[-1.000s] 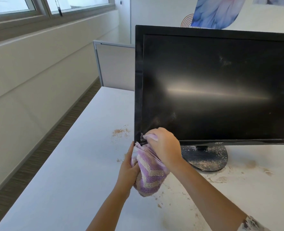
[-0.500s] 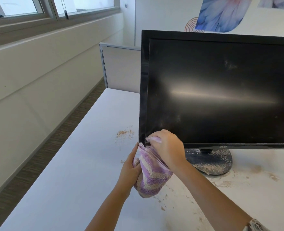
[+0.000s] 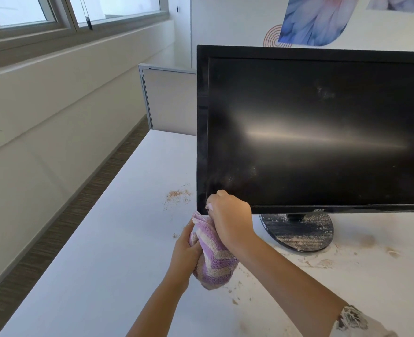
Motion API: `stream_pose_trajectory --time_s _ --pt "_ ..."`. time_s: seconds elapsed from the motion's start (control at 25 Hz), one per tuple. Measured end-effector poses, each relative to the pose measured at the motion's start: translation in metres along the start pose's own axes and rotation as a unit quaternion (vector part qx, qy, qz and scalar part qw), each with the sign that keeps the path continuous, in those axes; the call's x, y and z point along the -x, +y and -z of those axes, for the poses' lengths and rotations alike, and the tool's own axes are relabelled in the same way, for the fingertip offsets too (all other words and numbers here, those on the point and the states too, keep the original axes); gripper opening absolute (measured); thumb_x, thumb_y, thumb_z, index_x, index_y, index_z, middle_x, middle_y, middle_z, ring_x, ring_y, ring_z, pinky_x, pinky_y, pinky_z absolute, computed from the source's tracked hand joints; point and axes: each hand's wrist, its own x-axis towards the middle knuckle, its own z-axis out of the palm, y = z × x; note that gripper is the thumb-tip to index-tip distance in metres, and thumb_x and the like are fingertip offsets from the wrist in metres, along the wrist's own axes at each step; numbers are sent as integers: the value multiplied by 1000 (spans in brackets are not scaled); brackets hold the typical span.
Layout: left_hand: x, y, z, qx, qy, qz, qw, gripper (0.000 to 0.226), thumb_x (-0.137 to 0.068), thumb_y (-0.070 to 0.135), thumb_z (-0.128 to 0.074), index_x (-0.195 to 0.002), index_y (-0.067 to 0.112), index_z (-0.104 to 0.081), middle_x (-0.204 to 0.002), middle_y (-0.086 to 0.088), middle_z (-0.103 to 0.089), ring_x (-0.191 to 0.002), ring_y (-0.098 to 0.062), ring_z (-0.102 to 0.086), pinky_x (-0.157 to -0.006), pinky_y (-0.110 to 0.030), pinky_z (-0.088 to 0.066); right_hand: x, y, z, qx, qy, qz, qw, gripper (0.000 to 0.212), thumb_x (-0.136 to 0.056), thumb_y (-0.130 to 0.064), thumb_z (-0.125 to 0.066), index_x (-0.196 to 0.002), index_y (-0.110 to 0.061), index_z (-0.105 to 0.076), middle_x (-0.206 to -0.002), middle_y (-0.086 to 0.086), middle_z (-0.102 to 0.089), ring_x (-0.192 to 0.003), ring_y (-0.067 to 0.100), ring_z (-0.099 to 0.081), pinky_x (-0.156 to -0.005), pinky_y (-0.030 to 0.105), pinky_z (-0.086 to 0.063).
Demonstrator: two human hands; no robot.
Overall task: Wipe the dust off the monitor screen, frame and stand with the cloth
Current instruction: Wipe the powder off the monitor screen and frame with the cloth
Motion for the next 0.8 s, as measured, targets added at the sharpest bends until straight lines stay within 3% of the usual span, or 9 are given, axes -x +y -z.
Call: stream_pose_trajectory --time_s 0.12,0.24,0.32,0.4,0.48,0.56,0.8 --pt "1 3 4 -3 -10 0 1000 45 -91 29 -52 -135 31 -41 -128 0 -57 -113 -22 -56 -93 -45 -50 2 7 4 -112 30 -57 992 17 -92 -23 -55 -98 -24 -71 -94 -4 -66 -70 11 -56 -61 23 -46" --pt "1 5 7 6 -9 -8 1000 42 -91 29 -52 -132 36 -44 -126 4 -58 -109 -17 -58 -89 -37 -53 8 18 5 -272 121 -128 946 16 -89 -33 -59 -92 -30 -74 -89 -10 -71 -64 2 -53 -54 14 -40" --pt "-2 5 11 13 -3 -7 1000 41 -92 27 -52 -132 34 -45 -125 3 -59 -108 -17 -59 -89 -37 -53 9 13 6 -241 189 -100 947 13 -87 -30 -64 -94 -30 -74 -89 -11 -70 -64 1 -52 -53 7 -32" --pt "-4 7 12 5 0 -5 1000 41 -92 27 -52 -132 32 -46 -124 2 -60 -108 -18 -59 -89 -39 -53 5 6 5 -185 214 -55 958 14 -87 -24 -65 -98 -26 -74 -93 -7 -71 -70 6 -60 -56 7 -35" --pt "-4 9 11 -7 1 -9 1000 41 -92 28 -52 -132 31 -46 -122 2 -61 -107 -18 -59 -89 -40 -53 2 3 4 -148 185 -38 971 20 -91 -24 -61 -107 -22 -71 -103 -2 -70 -83 12 -65 -64 12 -41" --pt "-3 8 10 -10 -4 -16 1000 41 -91 29 -52 -132 32 -46 -120 3 -62 -105 -16 -60 -87 -37 -54 1 4 0 -114 144 -25 983 24 -94 -25 -56 -115 -22 -67 -110 -2 -67 -90 13 -65 -67 11 -38" --pt "-4 5 5 -48 -16 -10 999 49 -90 42 -49 -136 42 -32 -135 9 -50 -114 -13 -53 -94 -36 -49 6 5 -1 31 16 70 997 22 -90 -16 -60 -112 -17 -62 -106 2 -58 -70 12 -51 -53 16 -28"
